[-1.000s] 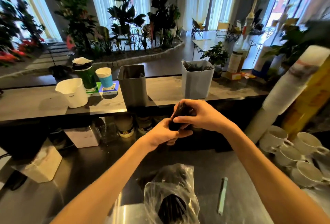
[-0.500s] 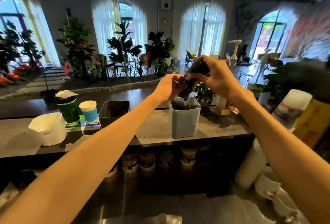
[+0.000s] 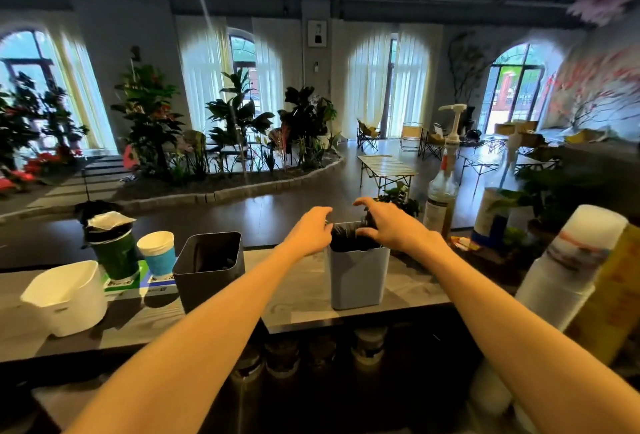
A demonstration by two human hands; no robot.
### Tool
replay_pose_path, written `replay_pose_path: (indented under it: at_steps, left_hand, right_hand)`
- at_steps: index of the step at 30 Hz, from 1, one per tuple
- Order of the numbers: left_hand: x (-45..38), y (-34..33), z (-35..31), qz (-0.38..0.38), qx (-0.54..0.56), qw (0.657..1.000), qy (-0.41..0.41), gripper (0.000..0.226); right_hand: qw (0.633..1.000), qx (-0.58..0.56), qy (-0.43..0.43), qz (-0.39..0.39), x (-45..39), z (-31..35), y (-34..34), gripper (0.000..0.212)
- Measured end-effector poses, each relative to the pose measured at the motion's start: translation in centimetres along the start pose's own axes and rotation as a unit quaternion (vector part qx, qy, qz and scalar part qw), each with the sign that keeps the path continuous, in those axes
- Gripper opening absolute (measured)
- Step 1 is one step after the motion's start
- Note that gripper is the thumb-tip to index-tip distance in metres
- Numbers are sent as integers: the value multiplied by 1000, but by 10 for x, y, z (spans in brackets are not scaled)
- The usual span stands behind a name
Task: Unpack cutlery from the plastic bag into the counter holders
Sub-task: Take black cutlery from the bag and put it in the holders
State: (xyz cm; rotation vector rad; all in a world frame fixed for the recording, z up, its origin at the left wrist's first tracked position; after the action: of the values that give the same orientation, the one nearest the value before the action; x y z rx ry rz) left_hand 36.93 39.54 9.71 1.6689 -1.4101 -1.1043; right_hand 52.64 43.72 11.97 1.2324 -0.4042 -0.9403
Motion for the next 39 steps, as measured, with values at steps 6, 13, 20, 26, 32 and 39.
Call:
replay_pose_path:
  at_steps: [6, 13, 20, 26, 32, 39]
  left_hand:
    - [8, -19, 15, 35, -9, 999, -25, 47]
    - [46, 4, 13, -21, 42, 998, -34, 42]
    - [182, -48, 33, -22, 210, 977, 16, 16]
    - [330, -150, 71, 115, 344, 922, 136, 23]
    - [439, -248, 99, 279, 312, 878, 231, 29]
    - [473, -277, 126, 247, 102, 924, 276, 41]
  right_hand:
    - [999, -30, -15, 20, 7, -3, -28, 51]
    - [973, -170, -18, -153, 67, 11, -13, 51]
    - [935, -332, -60, -112, 200, 53, -111, 31]
    - [886, -426, -158, 95, 315, 85, -255, 27]
    - [883, -262, -213, 326, 403, 89, -373, 24]
    - [932, -151, -240, 228, 402, 100, -401, 52]
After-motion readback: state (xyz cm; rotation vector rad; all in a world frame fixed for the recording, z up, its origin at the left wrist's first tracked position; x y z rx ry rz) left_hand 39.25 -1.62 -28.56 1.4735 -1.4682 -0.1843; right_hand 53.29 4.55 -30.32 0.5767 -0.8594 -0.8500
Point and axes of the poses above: each hand's wrist, its own x-axis away from the middle knuckle, its own y-axis out of the back of the hand, z = x × y, the point moved 6 cm from there along -x, towards the middle knuckle, and after that the axes turned 7 degrees about -x, right-handed, at the moved point
